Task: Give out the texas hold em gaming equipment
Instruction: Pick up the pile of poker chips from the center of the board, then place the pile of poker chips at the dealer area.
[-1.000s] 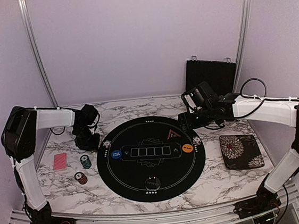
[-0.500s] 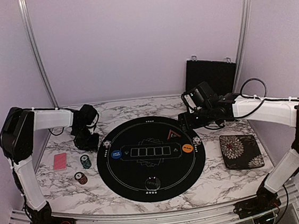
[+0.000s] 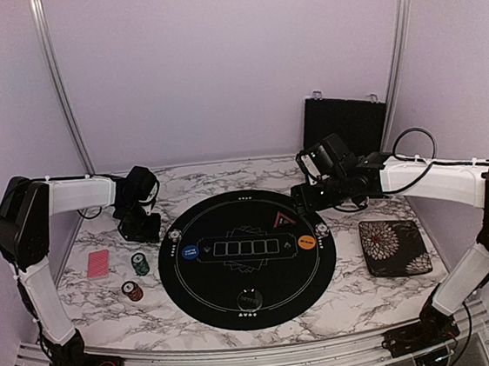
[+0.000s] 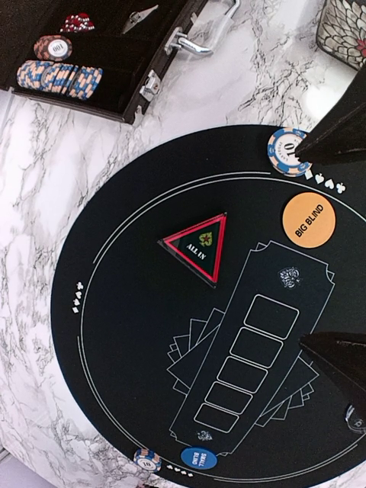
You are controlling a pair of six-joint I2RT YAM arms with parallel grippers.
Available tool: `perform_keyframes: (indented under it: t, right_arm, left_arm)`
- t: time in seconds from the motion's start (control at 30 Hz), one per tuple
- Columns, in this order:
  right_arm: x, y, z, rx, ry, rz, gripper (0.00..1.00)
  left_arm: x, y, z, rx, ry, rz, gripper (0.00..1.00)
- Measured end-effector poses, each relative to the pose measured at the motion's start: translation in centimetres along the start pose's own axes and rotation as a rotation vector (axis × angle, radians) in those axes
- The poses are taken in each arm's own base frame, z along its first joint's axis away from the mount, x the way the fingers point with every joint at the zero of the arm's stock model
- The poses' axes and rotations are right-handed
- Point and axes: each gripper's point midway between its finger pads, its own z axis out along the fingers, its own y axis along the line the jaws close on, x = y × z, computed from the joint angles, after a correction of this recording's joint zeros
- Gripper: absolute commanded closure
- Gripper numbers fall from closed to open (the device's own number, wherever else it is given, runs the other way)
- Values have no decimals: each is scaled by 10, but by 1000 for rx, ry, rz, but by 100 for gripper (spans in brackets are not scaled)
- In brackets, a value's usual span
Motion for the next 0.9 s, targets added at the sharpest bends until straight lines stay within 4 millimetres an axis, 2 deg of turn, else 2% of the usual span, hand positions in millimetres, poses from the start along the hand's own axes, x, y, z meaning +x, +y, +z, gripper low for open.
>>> perform_keyframes:
  t: [0.43,0.6,0.9]
  right_arm:
    - [0,0,0,0,0,0,27]
    - [0,0,0,2,0,1,27]
    - [-2,-3,2,6,-10,9,26]
  left_arm:
    - [-3,-5,-22,19,-34,9,69]
    - [2,-20,-30,37,-36,35,69]
    - [16,-61,-44,76,-46,103,69]
